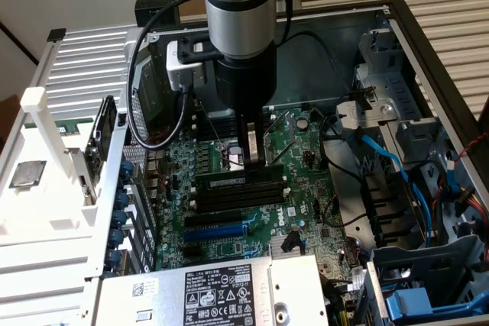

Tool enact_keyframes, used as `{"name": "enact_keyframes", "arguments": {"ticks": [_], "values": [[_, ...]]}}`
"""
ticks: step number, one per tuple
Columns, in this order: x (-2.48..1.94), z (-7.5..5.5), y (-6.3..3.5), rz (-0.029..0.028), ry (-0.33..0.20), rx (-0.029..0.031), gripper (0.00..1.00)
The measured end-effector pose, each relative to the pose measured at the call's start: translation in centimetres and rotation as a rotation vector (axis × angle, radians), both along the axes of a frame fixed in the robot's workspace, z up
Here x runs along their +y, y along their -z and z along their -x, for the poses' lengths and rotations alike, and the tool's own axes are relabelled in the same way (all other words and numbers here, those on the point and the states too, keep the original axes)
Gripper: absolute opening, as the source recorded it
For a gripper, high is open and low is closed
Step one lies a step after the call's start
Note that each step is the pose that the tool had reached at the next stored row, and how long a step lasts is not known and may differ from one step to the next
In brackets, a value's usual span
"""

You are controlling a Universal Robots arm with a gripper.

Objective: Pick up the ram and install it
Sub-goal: 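Insert the ram into the slot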

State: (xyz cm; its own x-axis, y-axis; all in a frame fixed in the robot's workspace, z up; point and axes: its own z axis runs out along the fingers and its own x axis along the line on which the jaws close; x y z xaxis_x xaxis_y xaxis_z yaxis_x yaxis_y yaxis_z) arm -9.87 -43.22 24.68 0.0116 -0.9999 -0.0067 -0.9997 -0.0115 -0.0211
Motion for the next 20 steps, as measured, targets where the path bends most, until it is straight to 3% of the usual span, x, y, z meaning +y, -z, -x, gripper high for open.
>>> {"name": "enact_keyframes", "arguments": {"ticks": [8, 14, 17, 20], "values": [[0.00, 0.15, 0.24, 0.0005, -0.015, -0.0002, 0.13], [0.00, 0.15, 0.53, 0.0067, -0.015, -0.0034, 0.13], [0.00, 0.20, 0.81, 0.0127, -0.014, -0.0040, 0.13], [0.05, 0.21, 0.90, 0.0140, -0.007, -0.0039, 0.13]]}}
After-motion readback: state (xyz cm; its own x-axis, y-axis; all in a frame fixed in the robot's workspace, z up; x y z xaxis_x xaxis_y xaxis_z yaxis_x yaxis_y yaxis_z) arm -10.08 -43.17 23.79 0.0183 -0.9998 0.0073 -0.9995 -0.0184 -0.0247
